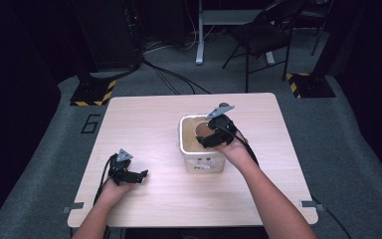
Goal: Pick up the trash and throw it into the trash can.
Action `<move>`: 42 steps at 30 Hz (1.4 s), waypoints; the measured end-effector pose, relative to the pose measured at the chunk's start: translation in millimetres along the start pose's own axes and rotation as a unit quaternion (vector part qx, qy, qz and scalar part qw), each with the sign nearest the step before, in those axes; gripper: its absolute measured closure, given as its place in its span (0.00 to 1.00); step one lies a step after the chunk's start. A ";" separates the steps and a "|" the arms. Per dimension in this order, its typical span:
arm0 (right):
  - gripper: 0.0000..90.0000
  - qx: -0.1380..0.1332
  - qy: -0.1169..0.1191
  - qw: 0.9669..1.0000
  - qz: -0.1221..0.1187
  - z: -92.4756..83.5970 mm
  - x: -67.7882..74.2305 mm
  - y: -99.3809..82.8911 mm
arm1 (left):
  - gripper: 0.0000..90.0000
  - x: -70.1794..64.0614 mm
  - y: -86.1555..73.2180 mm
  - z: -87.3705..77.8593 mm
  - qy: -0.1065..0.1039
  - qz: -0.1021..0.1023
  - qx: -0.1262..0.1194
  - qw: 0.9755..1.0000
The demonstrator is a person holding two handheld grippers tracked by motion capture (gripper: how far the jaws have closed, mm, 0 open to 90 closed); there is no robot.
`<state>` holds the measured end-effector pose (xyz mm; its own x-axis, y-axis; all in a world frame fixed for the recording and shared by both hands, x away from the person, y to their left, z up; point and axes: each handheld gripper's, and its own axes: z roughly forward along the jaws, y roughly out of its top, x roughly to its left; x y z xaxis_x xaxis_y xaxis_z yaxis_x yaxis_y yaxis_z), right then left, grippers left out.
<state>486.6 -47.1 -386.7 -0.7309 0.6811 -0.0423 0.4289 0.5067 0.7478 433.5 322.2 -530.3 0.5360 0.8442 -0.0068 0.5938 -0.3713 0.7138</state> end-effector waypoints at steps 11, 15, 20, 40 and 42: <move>0.20 0.015 0.014 1.000 0.001 6.6 3.0 -3.7 | 0.00 -0.1 0.0 0.0 0.000 0.000 0.000 1.000; 0.15 0.013 0.011 1.000 0.005 6.9 1.0 -5.1 | 0.00 0.3 0.2 0.1 0.000 0.003 0.000 1.000; 0.15 -0.002 0.007 1.000 0.005 -1.4 -1.8 -6.4 | 0.00 0.3 0.3 -0.1 0.000 0.003 0.001 1.000; 0.16 -0.021 -0.039 0.999 0.006 -60.2 -20.8 -29.1 | 0.00 -0.7 -0.3 -0.2 0.000 0.001 -0.001 1.000; 0.16 -0.025 -0.042 0.999 0.011 -65.3 -24.6 -33.0 | 0.00 -0.7 -0.3 -0.2 -0.001 0.001 -0.001 1.000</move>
<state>455.7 -115.1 -367.1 -0.6742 0.7344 -0.0787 0.4161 0.4657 0.7810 432.9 321.9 -530.4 0.5379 0.8430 -0.0064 0.5918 -0.3722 0.7150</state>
